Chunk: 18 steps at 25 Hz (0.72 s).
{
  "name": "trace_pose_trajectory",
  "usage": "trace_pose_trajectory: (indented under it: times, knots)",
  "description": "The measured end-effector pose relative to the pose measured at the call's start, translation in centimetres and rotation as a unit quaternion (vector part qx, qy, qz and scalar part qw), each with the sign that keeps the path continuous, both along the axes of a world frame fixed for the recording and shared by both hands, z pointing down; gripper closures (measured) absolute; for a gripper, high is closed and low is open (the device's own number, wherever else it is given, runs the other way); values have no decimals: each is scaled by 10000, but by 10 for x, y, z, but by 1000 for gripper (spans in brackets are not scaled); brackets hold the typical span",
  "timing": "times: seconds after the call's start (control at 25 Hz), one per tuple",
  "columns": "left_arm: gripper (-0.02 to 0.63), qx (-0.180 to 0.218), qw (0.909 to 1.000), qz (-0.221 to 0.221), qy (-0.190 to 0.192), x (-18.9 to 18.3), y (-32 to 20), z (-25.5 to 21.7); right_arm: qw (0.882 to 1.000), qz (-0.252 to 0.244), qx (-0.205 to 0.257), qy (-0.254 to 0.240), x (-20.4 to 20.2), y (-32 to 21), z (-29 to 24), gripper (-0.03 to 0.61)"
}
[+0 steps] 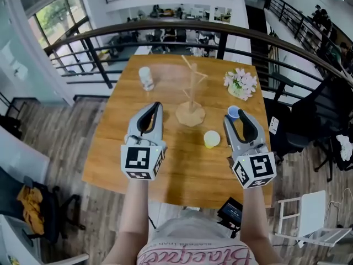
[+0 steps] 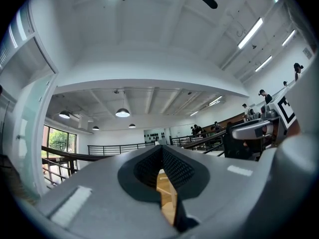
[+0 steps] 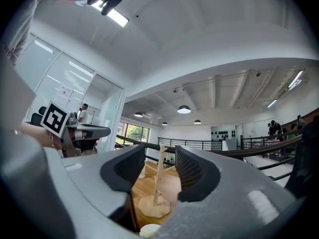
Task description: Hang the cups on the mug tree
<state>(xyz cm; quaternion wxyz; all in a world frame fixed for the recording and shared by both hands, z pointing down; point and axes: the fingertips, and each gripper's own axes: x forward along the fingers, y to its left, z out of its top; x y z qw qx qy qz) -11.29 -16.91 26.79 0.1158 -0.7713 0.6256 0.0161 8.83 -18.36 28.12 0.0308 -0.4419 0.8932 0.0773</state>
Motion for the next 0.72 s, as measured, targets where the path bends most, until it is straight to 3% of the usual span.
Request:
trace_pose_trajectory:
  times: [0.12, 0.72]
  knots:
    - [597, -44, 10000, 15, -21, 3, -19, 1, 10000, -9, -30, 17, 2, -20, 2, 324]
    - [597, -482, 9987, 167, -10, 5, -52, 40, 9966, 33, -814, 109, 1, -46, 84, 313]
